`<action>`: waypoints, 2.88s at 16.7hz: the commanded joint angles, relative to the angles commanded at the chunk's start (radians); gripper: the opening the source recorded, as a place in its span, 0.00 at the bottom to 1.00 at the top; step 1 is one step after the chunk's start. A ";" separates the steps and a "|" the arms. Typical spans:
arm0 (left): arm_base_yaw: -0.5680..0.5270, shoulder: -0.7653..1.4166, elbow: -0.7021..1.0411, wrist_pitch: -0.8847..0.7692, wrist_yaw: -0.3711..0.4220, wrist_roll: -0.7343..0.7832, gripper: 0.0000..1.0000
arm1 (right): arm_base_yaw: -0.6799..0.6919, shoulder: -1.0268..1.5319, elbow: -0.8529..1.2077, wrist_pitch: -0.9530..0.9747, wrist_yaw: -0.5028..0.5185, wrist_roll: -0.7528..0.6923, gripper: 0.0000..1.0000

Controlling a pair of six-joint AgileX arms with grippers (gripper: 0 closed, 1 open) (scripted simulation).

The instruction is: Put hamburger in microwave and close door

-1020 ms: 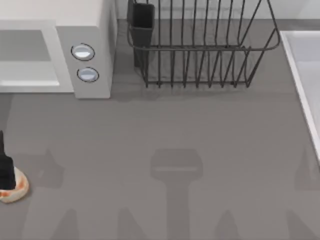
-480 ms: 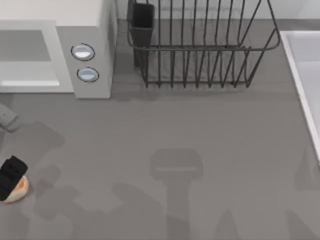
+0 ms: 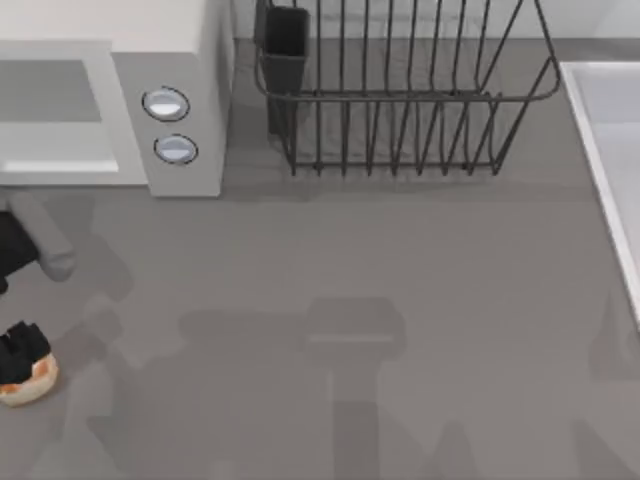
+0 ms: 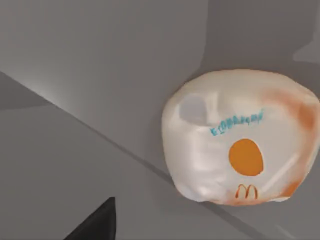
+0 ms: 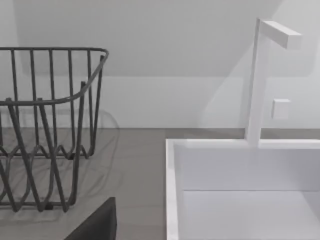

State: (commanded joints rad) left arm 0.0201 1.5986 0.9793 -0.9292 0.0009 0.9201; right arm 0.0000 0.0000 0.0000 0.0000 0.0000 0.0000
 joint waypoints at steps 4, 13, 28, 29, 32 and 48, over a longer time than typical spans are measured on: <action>0.001 0.024 0.026 -0.026 0.000 0.025 1.00 | 0.000 0.000 0.000 0.000 0.000 0.000 1.00; 0.001 0.125 -0.077 0.186 0.000 0.027 1.00 | 0.000 0.000 0.000 0.000 0.000 0.000 1.00; 0.003 0.197 -0.144 0.318 0.000 0.030 0.47 | 0.000 0.000 0.000 0.000 0.000 0.000 1.00; 0.003 0.197 -0.144 0.318 0.000 0.030 0.40 | 0.000 0.000 0.000 0.000 0.000 0.000 1.00; 0.003 0.197 -0.144 0.318 0.000 0.030 0.17 | 0.000 0.000 0.000 0.000 0.000 0.000 1.00; 0.002 0.095 -0.049 0.133 0.019 0.022 0.00 | 0.000 0.000 0.000 0.000 0.000 0.000 1.00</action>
State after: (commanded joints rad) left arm 0.0220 1.6940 0.9306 -0.7967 0.0197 0.9421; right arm 0.0000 0.0000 0.0000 0.0000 0.0000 0.0000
